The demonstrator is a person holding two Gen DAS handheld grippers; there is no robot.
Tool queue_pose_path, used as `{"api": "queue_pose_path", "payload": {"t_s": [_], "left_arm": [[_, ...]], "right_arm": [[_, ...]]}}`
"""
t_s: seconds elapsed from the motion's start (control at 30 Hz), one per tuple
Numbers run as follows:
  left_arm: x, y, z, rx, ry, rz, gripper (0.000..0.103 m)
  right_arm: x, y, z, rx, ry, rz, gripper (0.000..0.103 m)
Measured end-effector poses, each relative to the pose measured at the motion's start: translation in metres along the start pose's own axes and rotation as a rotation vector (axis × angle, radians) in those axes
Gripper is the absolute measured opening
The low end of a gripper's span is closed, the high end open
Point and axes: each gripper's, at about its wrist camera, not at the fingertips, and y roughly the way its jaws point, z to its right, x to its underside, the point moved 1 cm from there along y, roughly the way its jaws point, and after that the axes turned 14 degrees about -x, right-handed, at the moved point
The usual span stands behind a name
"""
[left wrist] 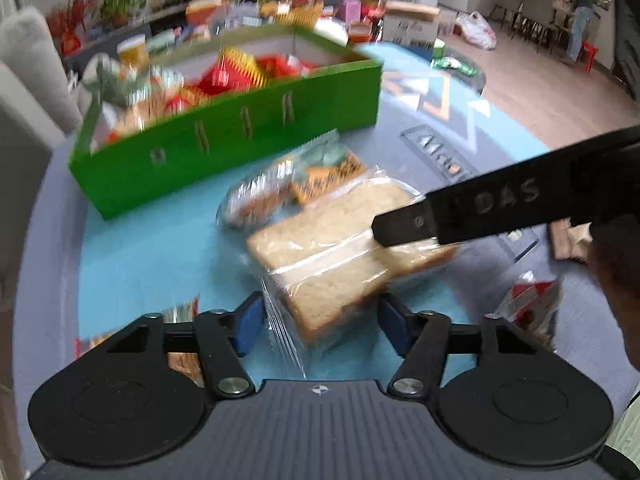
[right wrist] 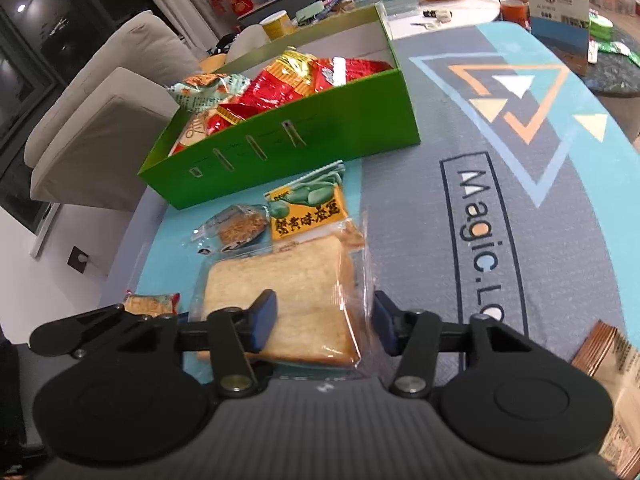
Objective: Organize snacks
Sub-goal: 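Lift the bagged bread with the right tool over the green box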
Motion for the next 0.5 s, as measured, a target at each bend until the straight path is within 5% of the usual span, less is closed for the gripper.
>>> {"api": "queue_pose_path", "payload": {"t_s": [0.23, 0.5], "left_arm": [[-0.026, -0.047, -0.008, -0.022, -0.003, 0.171, 0.055], [-0.066, -0.064, -0.026, -0.057, -0.021, 0.271, 0.056]], "right_arm": [[-0.019, -0.041, -0.026, -0.021, -0.064, 0.139, 0.027], [-0.059, -0.055, -0.047, -0.029, -0.11, 0.238, 0.027]]}}
